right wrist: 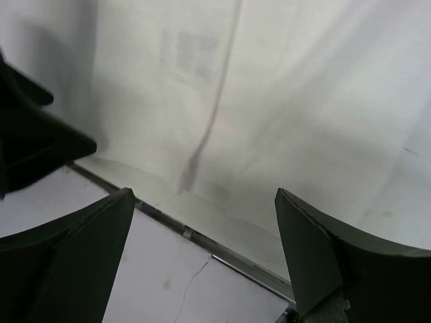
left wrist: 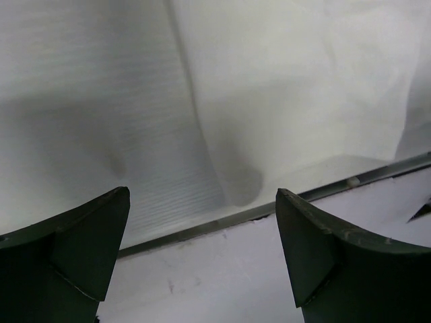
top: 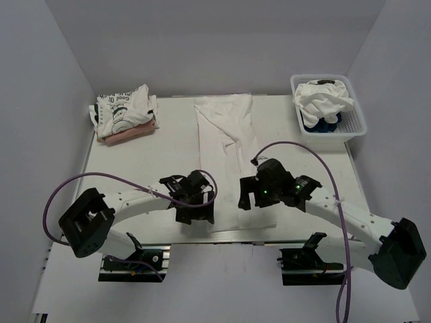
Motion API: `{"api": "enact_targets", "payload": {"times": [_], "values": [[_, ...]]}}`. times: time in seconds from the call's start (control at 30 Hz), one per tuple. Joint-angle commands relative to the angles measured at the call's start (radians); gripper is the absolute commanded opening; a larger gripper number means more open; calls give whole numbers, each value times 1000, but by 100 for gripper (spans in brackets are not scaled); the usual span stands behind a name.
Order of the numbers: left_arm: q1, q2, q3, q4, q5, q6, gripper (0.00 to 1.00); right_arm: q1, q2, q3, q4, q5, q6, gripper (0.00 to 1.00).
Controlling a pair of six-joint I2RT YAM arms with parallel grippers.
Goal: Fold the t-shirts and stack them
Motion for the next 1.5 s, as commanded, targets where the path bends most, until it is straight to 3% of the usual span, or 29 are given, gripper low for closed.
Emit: {"api": "enact_targets", "payload": {"times": [0.0,0.1,0.23,0.37,0.4,0.47,0.5,0.57,0.6,0.7,0.73,0.9,1.07,1.27,1.47], "values": [[-54,-23,-22,73,44,-69,99,-31,-69,-70,-123,125,93,90],[-89,4,-51,132,44,-101,99,-71,-89,-117,-190,209,130,90],[-111,46,-73,193,33,-122,94,-111,-100,-226,-163,150,153,90],[-111,55,-94,221,19,-161,68,-140,-94,-294,-69,68,162,90],[-120,55,-110,231,10,-161,58,-146,-103,-301,-46,18,167,88],[-120,55,-119,232,10,-173,48,-152,-105,-338,-17,-8,167,83],[-120,55,-128,232,10,-173,37,-151,-109,-338,-16,-21,174,75],[-120,55,-137,253,10,-173,27,-152,-123,-349,-11,-16,171,63],[-120,64,-137,262,1,-173,17,-157,-131,-351,-3,-13,174,50],[-120,74,-116,250,-18,-173,0,-155,-126,-348,-12,-41,177,32],[-120,74,-116,250,-18,-173,0,-157,-123,-344,-12,-57,182,17],[-120,2,-82,241,-62,-139,0,-158,-123,-282,-6,-44,153,0],[-91,-46,14,205,-161,-90,0,-161,-76,-124,-31,103,127,0],[-25,83,246,72,-281,-53,0,-204,82,51,-2,169,114,0],[116,224,444,47,-328,75,0,-254,263,218,76,180,98,0]]}}
